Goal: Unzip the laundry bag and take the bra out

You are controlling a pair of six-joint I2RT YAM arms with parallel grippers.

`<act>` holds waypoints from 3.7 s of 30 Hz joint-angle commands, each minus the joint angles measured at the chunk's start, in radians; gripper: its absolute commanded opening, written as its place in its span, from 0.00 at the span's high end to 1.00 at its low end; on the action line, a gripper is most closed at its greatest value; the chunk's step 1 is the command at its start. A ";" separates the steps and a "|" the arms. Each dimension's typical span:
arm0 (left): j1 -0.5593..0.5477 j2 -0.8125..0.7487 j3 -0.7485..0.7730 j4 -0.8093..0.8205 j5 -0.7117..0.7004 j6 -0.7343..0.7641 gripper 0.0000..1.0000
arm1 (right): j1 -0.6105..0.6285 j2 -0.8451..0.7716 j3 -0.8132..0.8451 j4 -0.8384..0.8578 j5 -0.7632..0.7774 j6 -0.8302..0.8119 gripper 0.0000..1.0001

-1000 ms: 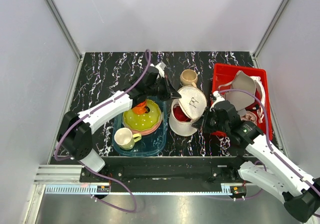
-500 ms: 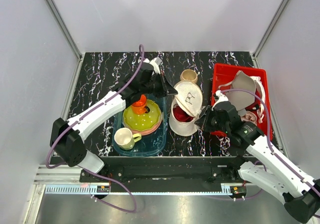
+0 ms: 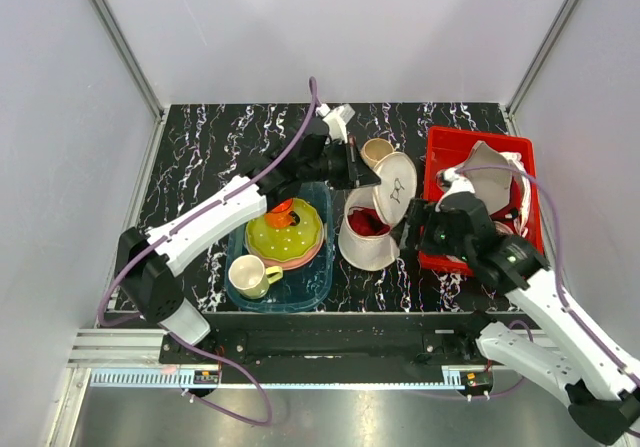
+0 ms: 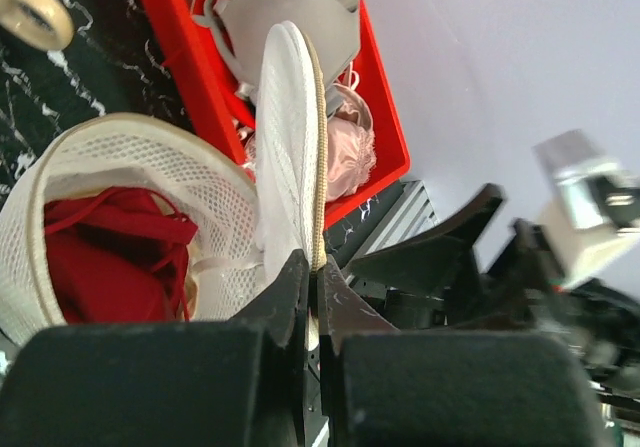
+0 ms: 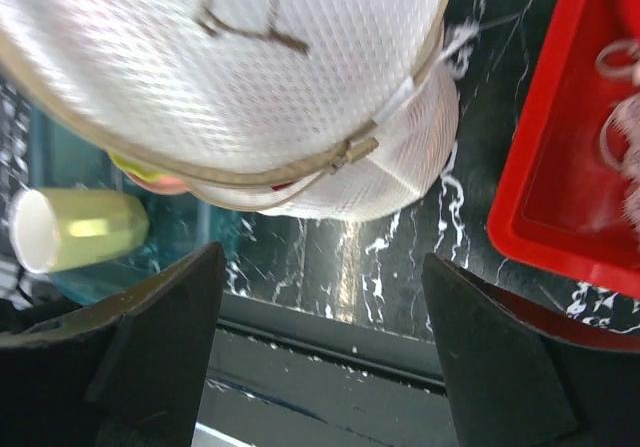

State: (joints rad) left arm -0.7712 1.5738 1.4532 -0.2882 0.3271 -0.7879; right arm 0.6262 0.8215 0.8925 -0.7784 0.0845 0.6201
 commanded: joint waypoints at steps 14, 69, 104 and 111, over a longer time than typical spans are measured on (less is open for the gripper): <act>-0.143 0.172 0.311 -0.270 0.362 0.551 0.35 | 0.004 -0.384 0.102 -0.099 0.547 0.141 0.14; 0.020 0.107 -0.137 -0.069 0.066 0.259 1.00 | -0.059 0.545 -0.029 0.449 -0.003 -0.092 0.44; 0.024 0.069 -0.205 -0.066 0.049 0.253 1.00 | -0.057 0.021 0.085 0.410 -0.071 0.007 1.00; 0.029 0.068 -0.198 -0.077 0.053 0.257 1.00 | -0.057 0.001 0.194 0.364 -0.051 0.007 1.00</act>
State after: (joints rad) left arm -0.7483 1.6875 1.2526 -0.3958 0.3698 -0.5289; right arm 0.5732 0.8509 1.0164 -0.4038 0.0151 0.6334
